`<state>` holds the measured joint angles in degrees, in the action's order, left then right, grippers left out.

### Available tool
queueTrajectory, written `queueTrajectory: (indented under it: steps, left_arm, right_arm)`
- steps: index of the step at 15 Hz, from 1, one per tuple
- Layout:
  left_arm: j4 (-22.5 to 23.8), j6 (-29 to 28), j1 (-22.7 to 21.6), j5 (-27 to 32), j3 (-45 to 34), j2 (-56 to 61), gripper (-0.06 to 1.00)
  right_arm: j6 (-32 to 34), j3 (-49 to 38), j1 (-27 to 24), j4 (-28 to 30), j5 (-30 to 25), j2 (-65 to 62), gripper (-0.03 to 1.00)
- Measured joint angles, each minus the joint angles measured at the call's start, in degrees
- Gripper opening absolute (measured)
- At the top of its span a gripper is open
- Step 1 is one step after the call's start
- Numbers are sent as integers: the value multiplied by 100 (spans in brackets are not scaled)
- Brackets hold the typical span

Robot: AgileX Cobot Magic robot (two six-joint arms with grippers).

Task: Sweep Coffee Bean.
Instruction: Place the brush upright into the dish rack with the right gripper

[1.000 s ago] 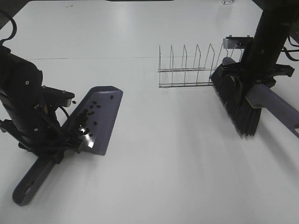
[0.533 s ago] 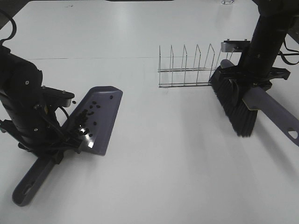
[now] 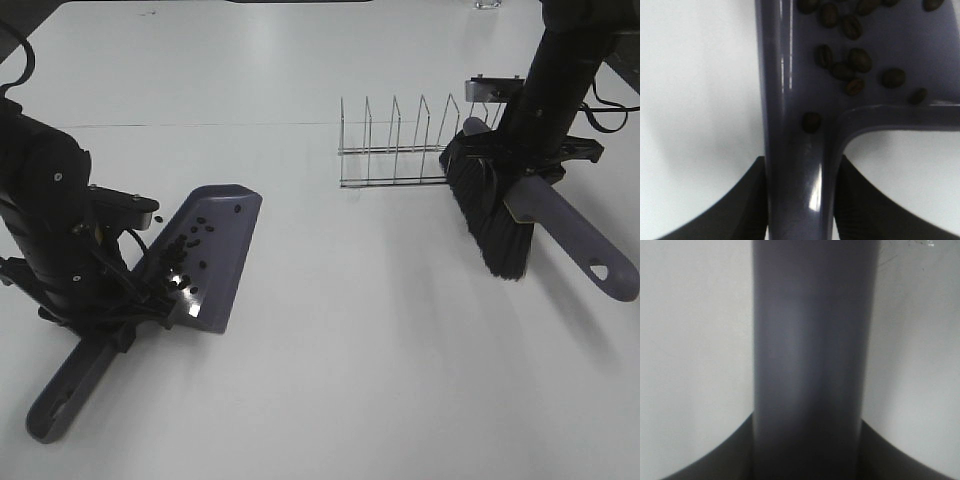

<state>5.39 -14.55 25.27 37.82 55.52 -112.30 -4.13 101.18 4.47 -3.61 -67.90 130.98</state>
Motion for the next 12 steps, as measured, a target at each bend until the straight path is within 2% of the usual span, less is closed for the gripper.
queueTrajectory:
  steps: [2,8,12]
  left_arm:
    - [-17,0,0,103,0,0,33]
    - [-23,0,0,126,0,0,33]
    - [-23,0,0,126,0,0,33]
  right_arm:
    - [57,894,0,-17,-218,487,29]
    - [327,2441,0,-103,-298,1289,29]
    - [447,2647,0,-160,-304,1404,29]
